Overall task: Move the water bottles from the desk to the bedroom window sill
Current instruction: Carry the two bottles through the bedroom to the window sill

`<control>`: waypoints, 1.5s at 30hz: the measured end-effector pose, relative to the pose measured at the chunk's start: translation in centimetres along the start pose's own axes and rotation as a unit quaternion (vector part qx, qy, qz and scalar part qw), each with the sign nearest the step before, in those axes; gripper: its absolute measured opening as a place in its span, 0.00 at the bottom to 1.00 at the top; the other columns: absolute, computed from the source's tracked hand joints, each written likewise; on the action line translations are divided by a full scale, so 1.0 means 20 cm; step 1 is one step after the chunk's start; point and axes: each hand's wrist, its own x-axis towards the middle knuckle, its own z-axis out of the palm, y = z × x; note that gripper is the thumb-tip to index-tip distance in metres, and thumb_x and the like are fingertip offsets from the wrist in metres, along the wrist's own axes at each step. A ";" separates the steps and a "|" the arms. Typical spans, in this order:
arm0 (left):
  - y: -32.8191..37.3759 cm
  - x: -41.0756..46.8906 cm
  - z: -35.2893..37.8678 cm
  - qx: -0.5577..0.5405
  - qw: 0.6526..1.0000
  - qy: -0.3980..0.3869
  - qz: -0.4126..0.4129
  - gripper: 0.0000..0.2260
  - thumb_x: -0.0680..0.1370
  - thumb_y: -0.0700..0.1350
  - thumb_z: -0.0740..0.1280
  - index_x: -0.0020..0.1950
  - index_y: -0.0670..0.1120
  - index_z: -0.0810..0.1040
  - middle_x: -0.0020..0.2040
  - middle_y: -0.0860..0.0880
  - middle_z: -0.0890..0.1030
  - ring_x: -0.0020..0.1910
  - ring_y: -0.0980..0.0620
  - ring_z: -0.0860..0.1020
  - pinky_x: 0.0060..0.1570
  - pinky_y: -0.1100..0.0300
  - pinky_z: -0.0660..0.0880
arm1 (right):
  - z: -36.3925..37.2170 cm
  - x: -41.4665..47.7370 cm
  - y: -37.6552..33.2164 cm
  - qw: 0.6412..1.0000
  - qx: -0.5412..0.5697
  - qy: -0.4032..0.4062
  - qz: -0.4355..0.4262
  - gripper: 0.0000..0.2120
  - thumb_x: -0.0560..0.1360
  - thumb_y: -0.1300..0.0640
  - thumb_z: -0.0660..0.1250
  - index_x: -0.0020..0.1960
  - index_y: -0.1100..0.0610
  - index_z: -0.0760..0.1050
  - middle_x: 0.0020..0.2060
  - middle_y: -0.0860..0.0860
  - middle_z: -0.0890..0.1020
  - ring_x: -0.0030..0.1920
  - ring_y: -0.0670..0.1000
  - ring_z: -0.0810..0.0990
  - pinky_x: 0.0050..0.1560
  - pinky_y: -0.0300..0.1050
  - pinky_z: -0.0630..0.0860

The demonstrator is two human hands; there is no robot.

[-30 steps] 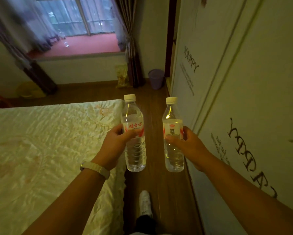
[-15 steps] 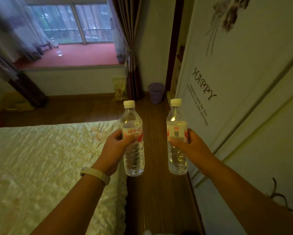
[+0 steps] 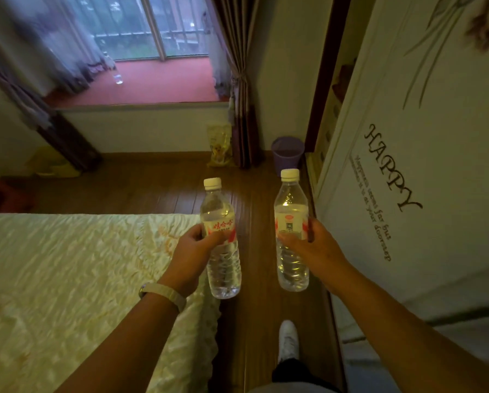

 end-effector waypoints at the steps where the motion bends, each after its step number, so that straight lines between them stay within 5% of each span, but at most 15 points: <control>1: 0.03 0.07 0.03 -0.001 1.000 0.011 -0.005 0.22 0.64 0.52 0.78 0.54 0.44 0.83 0.49 0.43 0.86 0.51 0.39 0.84 0.53 0.41 0.80 | -0.02 0.08 -0.02 1.000 -0.003 -0.010 0.002 0.22 0.74 0.49 0.73 0.64 0.45 0.68 0.52 0.42 0.78 0.53 0.46 0.79 0.42 0.35 0.74; 5: 0.16 0.30 0.16 -0.007 0.999 0.038 -0.008 0.20 0.65 0.53 0.78 0.53 0.45 0.84 0.49 0.43 0.86 0.51 0.41 0.84 0.54 0.42 0.79 | -0.12 0.38 -0.14 0.999 -0.002 -0.042 0.002 0.20 0.74 0.49 0.73 0.62 0.44 0.67 0.50 0.41 0.77 0.47 0.38 0.76 0.39 0.34 0.72; 10: 0.32 0.51 0.23 -0.022 0.998 0.052 -0.002 0.07 0.75 0.41 0.72 0.53 0.45 0.82 0.49 0.43 0.86 0.50 0.42 0.84 0.56 0.41 0.79 | -0.18 0.69 -0.30 0.998 0.015 -0.057 -0.022 0.22 0.74 0.51 0.74 0.64 0.46 0.70 0.50 0.41 0.79 0.48 0.40 0.78 0.41 0.37 0.74; 17: 0.41 0.84 0.18 -0.050 0.995 0.090 -0.006 0.09 0.76 0.42 0.71 0.56 0.44 0.81 0.48 0.45 0.86 0.48 0.45 0.85 0.49 0.48 0.80 | -0.13 1.07 -0.42 0.996 0.026 -0.085 -0.019 0.18 0.74 0.53 0.73 0.59 0.44 0.69 0.48 0.40 0.79 0.48 0.41 0.79 0.39 0.37 0.74; 25: 0.41 1.39 0.01 -0.080 0.992 0.096 -0.017 0.12 0.73 0.46 0.73 0.56 0.44 0.81 0.49 0.44 0.85 0.47 0.44 0.83 0.49 0.47 0.79 | 0.07 1.62 -0.53 0.996 0.001 -0.092 -0.007 0.21 0.73 0.53 0.74 0.63 0.47 0.71 0.52 0.43 0.81 0.52 0.44 0.81 0.45 0.41 0.77; 29: 0.49 1.74 -0.11 -0.075 0.993 0.087 -0.014 0.18 0.69 0.51 0.75 0.55 0.45 0.81 0.46 0.44 0.84 0.43 0.44 0.82 0.41 0.50 0.77 | 0.23 1.94 -0.65 0.994 -0.040 -0.098 -0.016 0.25 0.72 0.51 0.75 0.66 0.50 0.72 0.53 0.43 0.82 0.53 0.44 0.81 0.46 0.41 0.77; 34: 0.62 2.13 -0.26 -0.098 0.993 0.069 -0.015 0.12 0.75 0.40 0.72 0.58 0.43 0.80 0.50 0.43 0.85 0.47 0.44 0.84 0.45 0.51 0.78 | 0.43 2.28 -0.84 0.993 -0.045 -0.105 -0.026 0.26 0.73 0.52 0.75 0.67 0.51 0.70 0.55 0.44 0.81 0.53 0.42 0.80 0.43 0.36 0.76; 45: 0.85 2.61 -0.59 -0.096 0.992 0.086 0.006 0.16 0.74 0.41 0.72 0.61 0.42 0.78 0.54 0.42 0.84 0.53 0.43 0.83 0.49 0.50 0.79 | 0.76 2.85 -1.18 0.987 -0.052 -0.144 -0.041 0.22 0.73 0.52 0.75 0.64 0.46 0.71 0.52 0.42 0.80 0.53 0.45 0.80 0.46 0.39 0.77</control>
